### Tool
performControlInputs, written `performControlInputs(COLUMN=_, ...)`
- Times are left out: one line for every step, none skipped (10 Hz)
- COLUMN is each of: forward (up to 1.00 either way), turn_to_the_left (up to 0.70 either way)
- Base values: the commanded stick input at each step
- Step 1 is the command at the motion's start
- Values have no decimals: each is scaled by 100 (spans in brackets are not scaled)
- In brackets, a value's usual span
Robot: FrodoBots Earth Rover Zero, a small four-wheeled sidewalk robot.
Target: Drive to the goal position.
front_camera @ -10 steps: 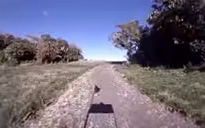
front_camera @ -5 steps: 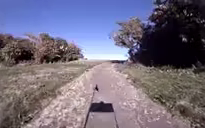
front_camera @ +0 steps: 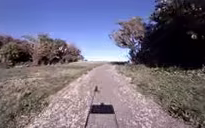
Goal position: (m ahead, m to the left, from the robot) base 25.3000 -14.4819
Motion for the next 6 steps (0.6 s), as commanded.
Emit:
performControlInputs(forward=100, turn_to_the_left=1)
performControlInputs(forward=100, turn_to_the_left=1)
performControlInputs(forward=100, turn_to_the_left=1)
performControlInputs(forward=100, turn_to_the_left=1)
performControlInputs(forward=100, turn_to_the_left=1)
performControlInputs(forward=100, turn_to_the_left=1)
